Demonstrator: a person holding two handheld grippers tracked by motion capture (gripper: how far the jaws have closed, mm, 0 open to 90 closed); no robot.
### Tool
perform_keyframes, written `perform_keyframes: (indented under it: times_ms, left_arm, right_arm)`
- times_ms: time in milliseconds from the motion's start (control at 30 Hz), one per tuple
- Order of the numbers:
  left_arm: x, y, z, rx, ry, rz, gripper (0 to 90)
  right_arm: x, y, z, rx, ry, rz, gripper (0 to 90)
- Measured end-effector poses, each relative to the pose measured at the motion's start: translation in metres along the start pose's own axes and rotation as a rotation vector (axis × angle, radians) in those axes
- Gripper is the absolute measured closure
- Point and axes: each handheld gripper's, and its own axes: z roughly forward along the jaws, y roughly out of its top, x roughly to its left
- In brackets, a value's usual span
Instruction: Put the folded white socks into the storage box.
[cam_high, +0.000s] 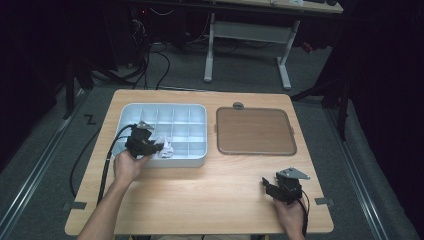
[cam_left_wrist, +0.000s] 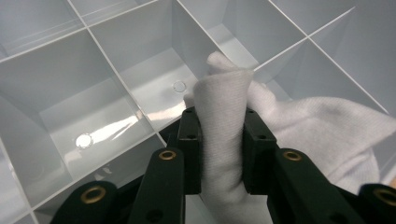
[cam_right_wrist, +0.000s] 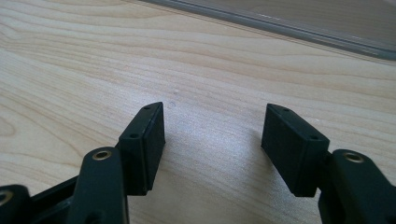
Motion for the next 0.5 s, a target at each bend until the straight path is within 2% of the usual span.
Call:
perform_keyframes:
  times_ms: [300,367,500]
  left_arm:
    - [-0.0005,-0.0016,0.0014,0.005,0.008,0.005,73.5]
    - [-0.0022,-0.0085,0.0063,0.048,0.029,0.041,73.5]
    - [-0.0021,-0.0079,0.0068,0.054,0.028,0.024,73.5]
  right_arm:
    - [0.0,0.0,0.0,0.0,0.001,0.001,39.9]
    - [0.0,0.0,0.0,0.0,0.0,0.0,39.9]
    - [0.0,0.0,0.0,0.0,0.001,0.001,40.0]
